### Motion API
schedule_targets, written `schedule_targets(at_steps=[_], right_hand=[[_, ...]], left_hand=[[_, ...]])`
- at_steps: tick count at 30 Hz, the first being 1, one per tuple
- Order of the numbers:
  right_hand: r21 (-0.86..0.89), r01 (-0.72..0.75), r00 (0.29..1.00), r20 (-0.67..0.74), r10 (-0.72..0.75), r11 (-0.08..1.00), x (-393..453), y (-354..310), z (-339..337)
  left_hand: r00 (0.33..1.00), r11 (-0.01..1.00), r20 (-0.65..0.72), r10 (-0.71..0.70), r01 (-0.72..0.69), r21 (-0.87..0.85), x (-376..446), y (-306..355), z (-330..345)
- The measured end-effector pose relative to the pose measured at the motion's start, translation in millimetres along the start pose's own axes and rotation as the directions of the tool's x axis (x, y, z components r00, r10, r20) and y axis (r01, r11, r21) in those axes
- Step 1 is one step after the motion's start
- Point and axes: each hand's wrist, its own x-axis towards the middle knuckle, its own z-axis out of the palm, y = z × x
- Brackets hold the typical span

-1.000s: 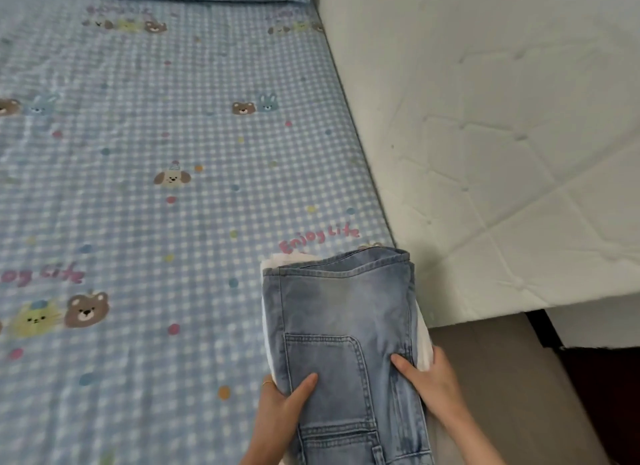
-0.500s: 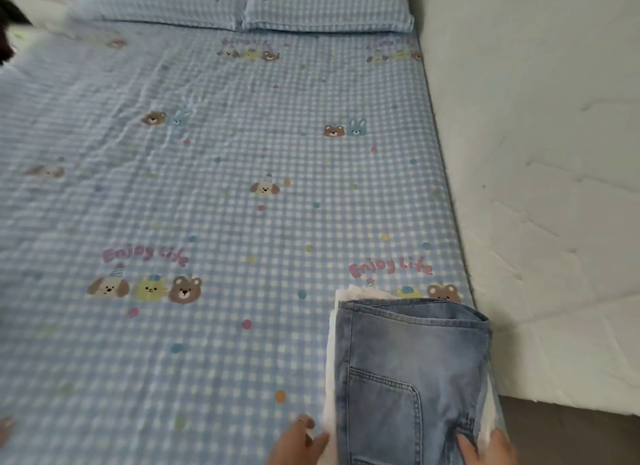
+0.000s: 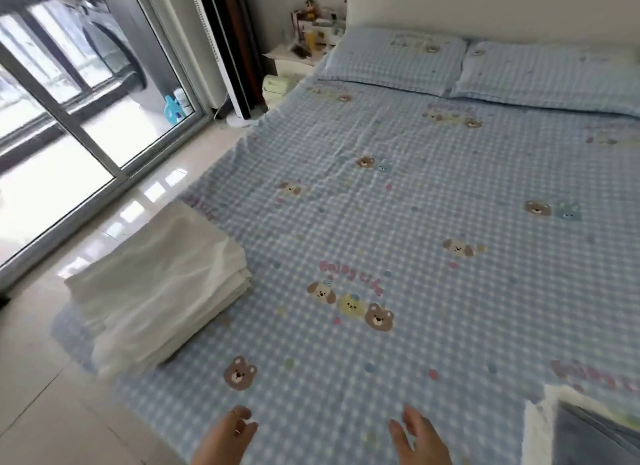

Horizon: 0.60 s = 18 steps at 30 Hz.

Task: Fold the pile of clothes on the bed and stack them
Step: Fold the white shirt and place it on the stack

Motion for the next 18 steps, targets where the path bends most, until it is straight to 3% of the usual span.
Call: schedule_targets(at_steps=[1, 5, 7, 9, 13, 16, 18], right_hand=[[-0.074, -0.048, 0.997, 0.048, 0.052, 0.996, -3, -29, 18], [0.22, -0.161, 0.987, 0.046, 0.154, 0.962, -7, -134, 117], [0.226, -0.074, 0.997, 0.019, 0.072, 0.971, -18, -189, 178], [0.259, -0.013, 0.997, -0.076, 0.034, 0.966, -17, -230, 240], [-0.12, 0.266, 0.959, -0.068, -0.276, 0.956, 14, -277, 343], [-0.393, 0.299, 0.952, 0.061, -0.299, 0.87, 50, -291, 397], [-0.466, 0.29, 0.957, 0.114, -0.268, 0.836, 74, -295, 420]], left_hand=[[1.0, 1.0, -0.031, -0.001, 0.0, -0.014, 9, -17, -26], [0.962, 0.993, -0.252, 0.104, -0.115, -0.027, 50, -72, -117], [0.878, 0.969, -0.415, 0.239, -0.244, 0.042, 76, -97, -167], [0.83, 0.938, -0.437, 0.346, -0.319, 0.136, 104, -109, -217], [0.828, 0.866, -0.32, 0.46, -0.338, 0.369, 182, -117, -279], [0.812, 0.757, -0.219, 0.541, -0.358, 0.546, 249, -113, -294], [0.808, 0.71, -0.171, 0.564, -0.369, 0.6, 290, -111, -296]])
